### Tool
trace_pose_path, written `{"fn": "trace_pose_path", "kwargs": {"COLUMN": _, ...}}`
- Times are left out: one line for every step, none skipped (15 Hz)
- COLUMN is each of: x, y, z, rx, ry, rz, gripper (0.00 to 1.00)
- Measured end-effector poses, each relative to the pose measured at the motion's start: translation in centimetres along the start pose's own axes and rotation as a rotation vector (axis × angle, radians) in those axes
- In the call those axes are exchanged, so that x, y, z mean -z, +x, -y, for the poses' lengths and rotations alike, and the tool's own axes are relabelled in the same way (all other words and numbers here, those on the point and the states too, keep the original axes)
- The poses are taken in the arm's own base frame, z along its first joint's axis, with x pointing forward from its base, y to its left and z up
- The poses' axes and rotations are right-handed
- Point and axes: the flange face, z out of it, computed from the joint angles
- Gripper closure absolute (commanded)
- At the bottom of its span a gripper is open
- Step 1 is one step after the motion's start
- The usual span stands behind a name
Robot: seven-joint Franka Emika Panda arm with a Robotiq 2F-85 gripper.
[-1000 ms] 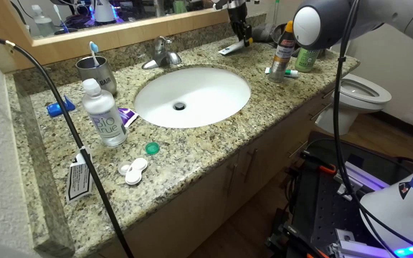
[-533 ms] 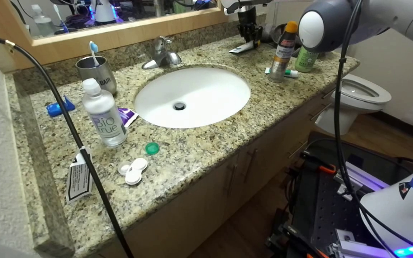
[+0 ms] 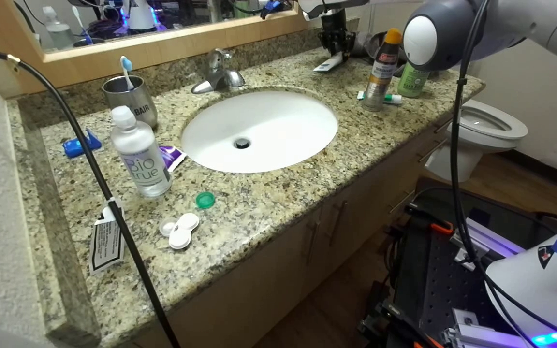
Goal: Move the two bottles to the bottom of the counter and then move the squeeze tube a forward
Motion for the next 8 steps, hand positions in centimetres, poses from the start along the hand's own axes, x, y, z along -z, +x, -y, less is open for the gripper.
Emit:
{"fn": "trace_pose_path", "kwargs": {"x": -0.2, "y": -0.5, "z": 0.1, "rx": 0.049, "ry": -0.014, "rz": 0.009, "gripper": 0.77}}
{"fn": "trace_pose_path", "kwargs": {"x": -0.5, "y": -1.1, "z": 0.2, "rx": 0.097, "ry": -0.028, "rz": 0.017, "gripper": 0.77}}
{"fn": "trace_pose_path", "kwargs": {"x": -0.9, "y": -1.7, "z": 0.3, "rx": 0.145, "ry": -0.042, "rz": 0.027, "gripper": 0.77}}
{"fn": "trace_pose_path", "kwargs": {"x": -1.2, "y": -2.2, "z": 0.4, "rx": 0.191, "ry": -0.058, "rz": 0.038, "gripper": 0.77}}
{"fn": "trace_pose_path", "kwargs": {"x": -1.4, "y": -2.6, "z": 0.4, "rx": 0.236, "ry": -0.074, "rz": 0.051, "gripper": 0.27}}
{"fn": "trace_pose_path", "kwargs": {"x": -1.5, "y": -2.8, "z": 0.3, "rx": 0.273, "ry": -0.095, "rz": 0.067, "gripper": 0.25}}
{"fn": "trace_pose_path", "kwargs": {"x": -1.7, "y": -2.9, "z": 0.2, "rx": 0.296, "ry": -0.11, "rz": 0.08, "gripper": 0.2}}
{"fn": "trace_pose_path", "kwargs": {"x": -1.8, "y": -2.9, "z": 0.1, "rx": 0.315, "ry": -0.118, "rz": 0.088, "gripper": 0.12}}
